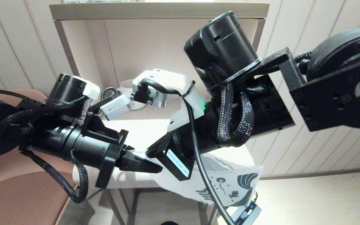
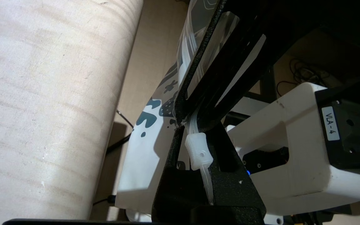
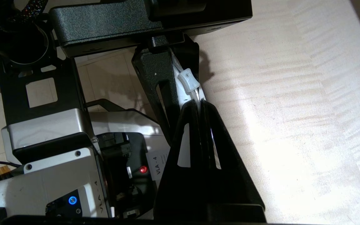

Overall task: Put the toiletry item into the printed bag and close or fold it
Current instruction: Close the strorage bag and place it on the desk

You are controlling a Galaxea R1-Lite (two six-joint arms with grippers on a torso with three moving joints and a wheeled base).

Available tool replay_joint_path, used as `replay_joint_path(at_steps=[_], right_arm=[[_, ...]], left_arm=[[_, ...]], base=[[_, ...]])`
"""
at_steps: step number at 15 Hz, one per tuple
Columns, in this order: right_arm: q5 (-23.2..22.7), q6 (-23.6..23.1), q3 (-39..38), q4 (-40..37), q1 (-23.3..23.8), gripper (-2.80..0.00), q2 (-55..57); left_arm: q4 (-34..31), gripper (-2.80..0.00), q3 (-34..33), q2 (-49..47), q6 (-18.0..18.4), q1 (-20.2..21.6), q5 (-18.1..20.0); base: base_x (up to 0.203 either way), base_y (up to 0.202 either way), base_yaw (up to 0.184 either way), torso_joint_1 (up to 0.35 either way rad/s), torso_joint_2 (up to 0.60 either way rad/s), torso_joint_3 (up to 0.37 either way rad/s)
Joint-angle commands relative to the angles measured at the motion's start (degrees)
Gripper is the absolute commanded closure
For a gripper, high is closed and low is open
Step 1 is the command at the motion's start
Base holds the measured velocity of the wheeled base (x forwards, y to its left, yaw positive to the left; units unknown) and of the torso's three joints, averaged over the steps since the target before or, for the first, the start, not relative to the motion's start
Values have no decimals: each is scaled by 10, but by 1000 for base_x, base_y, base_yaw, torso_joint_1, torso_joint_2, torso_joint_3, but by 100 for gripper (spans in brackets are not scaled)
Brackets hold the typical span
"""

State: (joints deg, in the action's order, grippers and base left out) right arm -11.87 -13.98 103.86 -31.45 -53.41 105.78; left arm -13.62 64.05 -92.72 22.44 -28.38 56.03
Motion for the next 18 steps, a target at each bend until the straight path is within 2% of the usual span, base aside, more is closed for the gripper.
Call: replay_joint_path(at_steps=[1,10,11,13,14,18], right_arm=[[-1,-2,1,-1,0,0,2],[-1,-2,6,-2,-3,0,1],[0,-2,2,-1,-3,-280,2],[-1,-8,4,-2,-3,-280,1],[-1,-10,6,-2,-3,0,1],[-1,-10,6,-2,-3,0,0]], left_arm=[[-1,0,-1,-2,1,0,3],[-1,0,-1,-2,2,-1,3],[-1,0,-1,-2,2,-2,3],[-1,0,-1,-2,2,-2,3],[-2,0,-1,-1,2,-3,3],[-2,0,-2,-1,2,-4,3]], base=[[0,0,0,0,0,0],[0,0,0,0,0,0],[0,0,0,0,0,0],[0,0,0,0,0,0],[0,0,0,0,0,0],[0,0,0,0,0,0]])
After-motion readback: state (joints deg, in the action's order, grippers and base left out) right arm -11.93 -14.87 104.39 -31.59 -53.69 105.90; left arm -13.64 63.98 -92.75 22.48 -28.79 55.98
